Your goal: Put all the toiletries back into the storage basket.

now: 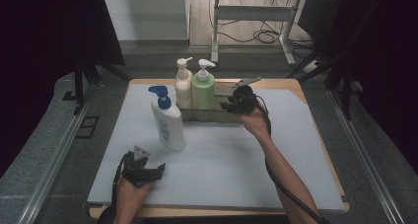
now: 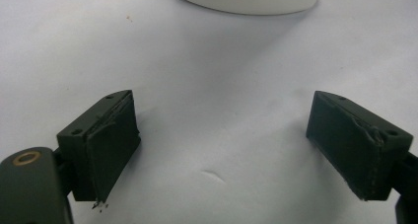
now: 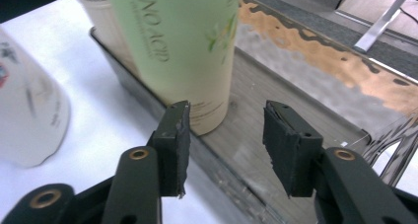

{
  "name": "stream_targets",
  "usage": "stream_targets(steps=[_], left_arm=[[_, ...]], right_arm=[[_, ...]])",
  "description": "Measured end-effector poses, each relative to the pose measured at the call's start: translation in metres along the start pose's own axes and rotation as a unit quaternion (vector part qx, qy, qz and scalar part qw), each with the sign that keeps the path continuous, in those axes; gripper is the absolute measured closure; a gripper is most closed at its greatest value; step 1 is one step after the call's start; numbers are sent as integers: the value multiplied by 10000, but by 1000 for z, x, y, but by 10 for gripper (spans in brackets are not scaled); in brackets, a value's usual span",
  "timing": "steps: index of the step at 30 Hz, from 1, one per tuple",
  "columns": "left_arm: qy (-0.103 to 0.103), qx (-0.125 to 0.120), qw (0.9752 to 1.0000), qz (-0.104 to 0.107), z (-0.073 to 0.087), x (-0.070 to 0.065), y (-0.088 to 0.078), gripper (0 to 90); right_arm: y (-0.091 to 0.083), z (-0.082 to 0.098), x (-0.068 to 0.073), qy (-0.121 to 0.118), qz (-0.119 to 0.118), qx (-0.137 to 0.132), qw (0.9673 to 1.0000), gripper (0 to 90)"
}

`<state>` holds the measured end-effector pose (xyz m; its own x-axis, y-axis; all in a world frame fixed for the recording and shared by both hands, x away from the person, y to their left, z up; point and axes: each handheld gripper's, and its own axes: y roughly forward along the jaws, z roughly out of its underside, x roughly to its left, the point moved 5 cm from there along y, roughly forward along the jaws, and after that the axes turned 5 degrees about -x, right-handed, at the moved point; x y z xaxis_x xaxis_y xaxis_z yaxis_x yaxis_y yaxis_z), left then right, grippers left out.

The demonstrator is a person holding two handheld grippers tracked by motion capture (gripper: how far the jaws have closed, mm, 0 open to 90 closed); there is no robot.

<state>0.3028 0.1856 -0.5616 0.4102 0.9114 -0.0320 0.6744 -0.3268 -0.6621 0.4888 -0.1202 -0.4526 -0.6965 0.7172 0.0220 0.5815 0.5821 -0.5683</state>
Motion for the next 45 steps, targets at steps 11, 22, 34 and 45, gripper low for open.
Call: stream_targets(steps=[11,22,34,45], left_arm=[[0,1,10000,1,0,0,0,118],[-4,5,10000,6,0,0,0,118],[-3,15,10000,9,0,0,0,119],[-10,25,10000,-5,-1,0,-1,140]], right_arm=[[-16,18,15,-119,-195,-47,9997,427],[-29,39,27,-275,-244,-19,9993,307],[-41,64,40,-567,-235,167,9980,139],[-61,91,47,-386,-280,137,9988,56]])
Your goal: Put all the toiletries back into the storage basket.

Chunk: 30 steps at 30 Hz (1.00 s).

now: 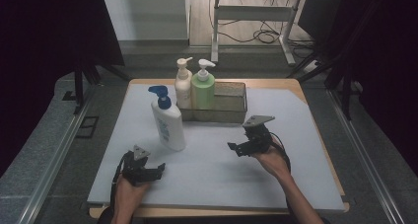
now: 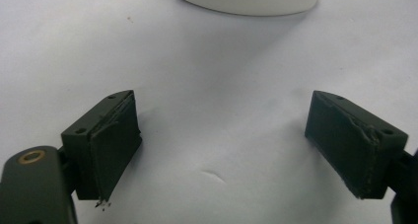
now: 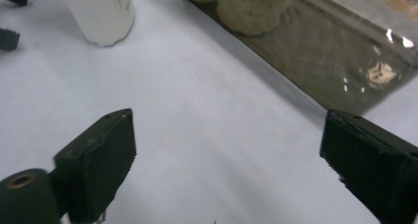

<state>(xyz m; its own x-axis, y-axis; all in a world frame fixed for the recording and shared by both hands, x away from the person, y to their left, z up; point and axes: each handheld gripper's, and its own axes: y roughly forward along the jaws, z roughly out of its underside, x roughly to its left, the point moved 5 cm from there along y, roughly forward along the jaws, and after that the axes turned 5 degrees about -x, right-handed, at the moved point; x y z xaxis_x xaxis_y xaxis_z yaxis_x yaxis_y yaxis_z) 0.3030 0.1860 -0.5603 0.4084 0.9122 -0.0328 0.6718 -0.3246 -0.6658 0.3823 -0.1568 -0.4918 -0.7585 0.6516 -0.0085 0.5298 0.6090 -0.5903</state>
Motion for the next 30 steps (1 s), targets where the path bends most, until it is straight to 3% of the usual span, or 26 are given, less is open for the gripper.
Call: stream_targets(steps=[3,5,11,16,20,30], left_arm=[[26,-29,10000,14,-1,0,-2,188],[37,-39,10000,30,-2,0,-2,266],[133,-55,9999,-12,-6,1,-3,335],[15,-147,9999,26,-11,8,-7,367],[-62,-219,9997,87,-17,13,-8,432],[-188,-268,9994,134,-28,26,-7,634]], right_arm=[[-6,9,1,-28,77,29,10000,24],[-12,17,2,-36,133,38,9999,9],[-22,37,2,10,288,124,9995,5],[-27,52,3,120,319,189,9992,5],[-33,73,4,226,375,262,9987,6],[-46,100,5,377,473,260,9978,23]])
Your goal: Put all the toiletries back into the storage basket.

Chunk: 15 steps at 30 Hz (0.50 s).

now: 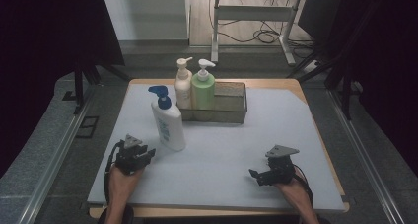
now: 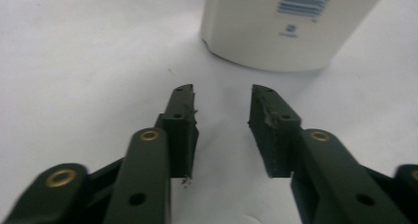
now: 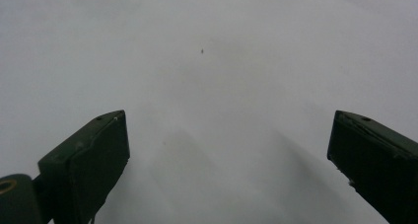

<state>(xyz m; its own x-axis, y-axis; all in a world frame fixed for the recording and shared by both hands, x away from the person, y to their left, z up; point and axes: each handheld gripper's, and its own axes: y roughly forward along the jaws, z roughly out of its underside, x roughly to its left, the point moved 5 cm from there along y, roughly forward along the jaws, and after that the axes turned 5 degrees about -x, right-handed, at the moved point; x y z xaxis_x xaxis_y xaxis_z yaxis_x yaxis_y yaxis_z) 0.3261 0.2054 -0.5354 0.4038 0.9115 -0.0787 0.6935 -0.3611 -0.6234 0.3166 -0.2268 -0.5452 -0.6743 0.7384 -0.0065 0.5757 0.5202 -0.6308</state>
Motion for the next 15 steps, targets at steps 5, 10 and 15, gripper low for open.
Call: stream_targets(steps=[5,10,15], left_arm=[[-80,-67,9999,-8,-9,13,1,746],[-81,16,9999,109,-13,19,5,860],[-86,70,9998,173,-16,23,11,892]], right_arm=[[0,11,-3,131,15,71,9999,26],[1,15,-3,151,70,142,9998,25],[2,15,-2,139,78,140,9998,24]])
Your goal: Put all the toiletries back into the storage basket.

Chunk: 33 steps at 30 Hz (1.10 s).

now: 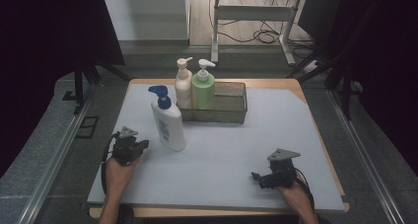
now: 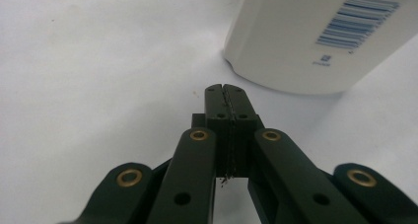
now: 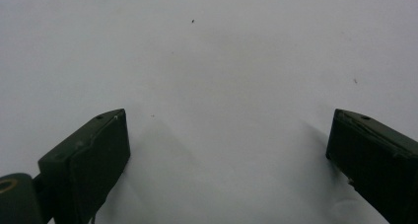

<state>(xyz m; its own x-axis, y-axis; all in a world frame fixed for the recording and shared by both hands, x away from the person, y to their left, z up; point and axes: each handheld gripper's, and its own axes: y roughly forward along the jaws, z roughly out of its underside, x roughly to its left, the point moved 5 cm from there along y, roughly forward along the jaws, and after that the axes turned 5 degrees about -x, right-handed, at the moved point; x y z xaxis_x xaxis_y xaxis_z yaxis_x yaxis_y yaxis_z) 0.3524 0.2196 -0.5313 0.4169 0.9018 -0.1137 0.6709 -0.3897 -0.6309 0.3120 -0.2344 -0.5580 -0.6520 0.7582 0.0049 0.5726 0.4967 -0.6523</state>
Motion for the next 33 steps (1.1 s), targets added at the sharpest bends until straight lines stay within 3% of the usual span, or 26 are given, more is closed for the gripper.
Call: stream_targets(steps=[15,17,28,33], left_arm=[[11,-125,9999,-73,-22,23,31,892],[-24,-141,9999,13,-23,25,40,892],[-8,-80,9996,268,-26,21,68,892],[-26,-62,9992,405,-26,17,72,892]], right_arm=[[0,0,0,-4,3,-16,10000,23],[0,0,0,-1,-4,-18,10000,23],[0,0,0,-2,-4,-25,10000,23],[0,0,0,-3,-4,-27,10000,23]])
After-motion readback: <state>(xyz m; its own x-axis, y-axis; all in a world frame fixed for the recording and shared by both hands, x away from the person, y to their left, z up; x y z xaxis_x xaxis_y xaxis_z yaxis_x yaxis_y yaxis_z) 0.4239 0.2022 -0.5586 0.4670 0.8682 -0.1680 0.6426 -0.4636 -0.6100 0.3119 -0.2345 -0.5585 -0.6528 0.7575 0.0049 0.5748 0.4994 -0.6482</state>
